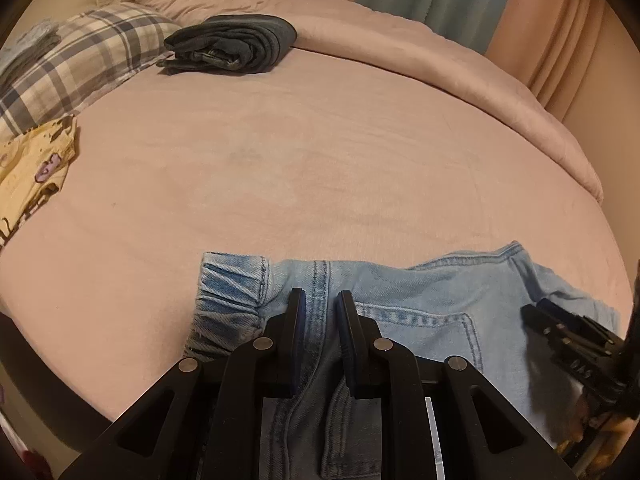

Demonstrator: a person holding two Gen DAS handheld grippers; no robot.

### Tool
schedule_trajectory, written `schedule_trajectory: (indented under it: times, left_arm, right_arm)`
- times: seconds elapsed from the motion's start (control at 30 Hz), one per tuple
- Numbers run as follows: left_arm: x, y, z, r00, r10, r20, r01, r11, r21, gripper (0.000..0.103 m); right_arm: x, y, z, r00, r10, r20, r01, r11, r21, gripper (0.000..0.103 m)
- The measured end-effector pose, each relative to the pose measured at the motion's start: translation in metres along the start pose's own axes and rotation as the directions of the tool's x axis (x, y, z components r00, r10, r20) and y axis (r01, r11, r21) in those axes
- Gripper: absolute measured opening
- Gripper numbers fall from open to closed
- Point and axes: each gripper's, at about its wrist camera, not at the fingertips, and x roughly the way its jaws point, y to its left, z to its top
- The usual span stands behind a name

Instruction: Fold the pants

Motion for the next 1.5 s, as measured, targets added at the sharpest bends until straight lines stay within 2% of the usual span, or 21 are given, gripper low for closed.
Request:
schedule_trajectory:
  times: [0.13, 0.17, 0.23, 0.27, 0.37, 0.4, 0.43, 0.47, 0.5, 0.57, 0.7, 0.8, 0.93, 1.0, 1.07, 1.13, 1.2, 1.27, 1.33, 1.4, 1.5]
  left_arm:
    - [0.000, -0.005, -0.002, 1.000, 0.027, 0.007, -0.027, 0.999, 0.020, 0.020]
    - [0.000, -0.004, -0.001, 1.000, 0.026, 0.006, -0.026, 1.000, 0.016, 0.020]
    - [0.000, -0.004, -0.001, 1.000, 0.023, 0.003, -0.023, 1.000, 0.006, 0.020]
    - [0.000, -0.004, -0.001, 1.000, 0.021, 0.004, -0.021, 1.000, 0.002, 0.020]
    - [-0.002, -0.006, -0.001, 1.000, 0.028, 0.002, -0.028, 1.000, 0.000, 0.020]
    - [-0.003, -0.006, 0.000, 0.999, 0.034, 0.002, -0.034, 0.999, 0.003, 0.020]
    - [-0.006, -0.008, 0.001, 0.999, 0.040, 0.002, -0.040, 0.999, 0.007, 0.020]
    - [-0.009, -0.010, 0.002, 0.999, 0.044, 0.004, -0.044, 0.999, 0.011, 0.020]
    - [-0.014, -0.013, 0.003, 0.999, 0.032, 0.008, -0.032, 0.999, 0.013, 0.020]
    - [-0.023, -0.020, 0.004, 1.000, -0.021, 0.017, 0.021, 1.000, 0.015, 0.020]
    - [-0.031, -0.058, 0.009, 0.986, -0.168, 0.000, 0.168, 0.983, 0.076, 0.020]
    - [-0.018, -0.101, 0.012, 0.967, -0.249, -0.060, 0.255, 0.956, 0.146, 0.020]
    - [0.012, -0.150, 0.014, 0.952, -0.267, -0.153, 0.295, 0.932, 0.209, 0.020]
    - [0.028, -0.168, 0.014, 0.932, -0.304, -0.198, 0.343, 0.917, 0.204, 0.020]
    - [0.041, -0.184, 0.014, 0.924, -0.311, -0.221, 0.357, 0.909, 0.216, 0.020]
    - [0.056, -0.200, 0.012, 0.939, -0.256, -0.230, 0.310, 0.921, 0.238, 0.020]
    - [0.075, -0.208, 0.016, 0.947, -0.223, -0.233, 0.278, 0.930, 0.240, 0.020]
    - [0.085, -0.210, 0.019, 0.948, -0.216, -0.235, 0.267, 0.940, 0.214, 0.020]
    - [0.085, -0.210, 0.023, 0.951, -0.225, -0.211, 0.267, 0.942, 0.202, 0.020]
    - [0.089, -0.210, 0.026, 0.958, -0.220, -0.184, 0.256, 0.945, 0.201, 0.020]
    - [0.096, -0.209, 0.030, 0.954, -0.233, -0.187, 0.264, 0.950, 0.165, 0.020]
  right_arm:
    - [-0.009, -0.018, -0.008, 0.998, -0.033, 0.049, 0.031, 0.998, 0.049, 0.021]
    - [-0.010, -0.024, -0.011, 0.998, -0.026, 0.049, 0.023, 0.998, 0.053, 0.012]
    - [-0.014, -0.040, -0.016, 0.998, -0.022, 0.051, 0.017, 0.996, 0.092, 0.000]
    - [-0.017, -0.047, -0.018, 0.999, -0.013, 0.052, 0.007, 0.993, 0.119, 0.000]
    - [-0.027, -0.075, -0.025, 0.994, 0.093, 0.060, -0.105, 0.967, 0.234, 0.000]
    - [-0.032, -0.080, -0.027, 0.994, 0.091, 0.067, -0.105, 0.961, 0.255, 0.000]
    - [-0.039, -0.085, -0.031, 0.996, 0.051, 0.074, -0.069, 0.961, 0.268, 0.015]
    - [-0.049, -0.091, -0.035, 0.996, -0.031, 0.080, 0.007, 0.960, 0.279, 0.027]
    - [-0.061, -0.100, -0.039, 0.991, -0.082, 0.103, 0.050, 0.957, 0.286, 0.032]
    - [-0.084, -0.127, -0.050, 0.985, -0.113, 0.133, 0.064, 0.942, 0.328, 0.049]
    - [-0.121, -0.183, -0.069, 0.963, -0.223, 0.152, 0.138, 0.891, 0.432, 0.066]
    - [-0.140, -0.224, -0.081, 0.938, -0.322, 0.126, 0.222, 0.839, 0.497, 0.067]
    - [-0.143, -0.257, -0.090, 0.930, -0.355, 0.091, 0.247, 0.790, 0.561, 0.068]
    - [-0.140, -0.266, -0.101, 0.923, -0.383, 0.045, 0.288, 0.763, 0.578, 0.068]
    - [-0.135, -0.266, -0.111, 0.927, -0.372, 0.041, 0.283, 0.768, 0.574, 0.067]
    - [-0.135, -0.260, -0.117, 0.918, -0.393, 0.051, 0.306, 0.785, 0.539, 0.061]
    - [-0.138, -0.259, -0.118, 0.904, -0.426, 0.040, 0.343, 0.778, 0.526, 0.052]
    - [-0.140, -0.268, -0.123, 0.890, -0.455, 0.028, 0.368, 0.752, 0.547, 0.035]
    - [-0.144, -0.273, -0.129, 0.887, -0.460, 0.034, 0.361, 0.737, 0.572, 0.030]
    - [-0.145, -0.271, -0.132, 0.889, -0.457, 0.040, 0.357, 0.743, 0.567, 0.030]
    - [-0.146, -0.275, -0.135, 0.886, -0.462, 0.039, 0.367, 0.750, 0.550, 0.030]
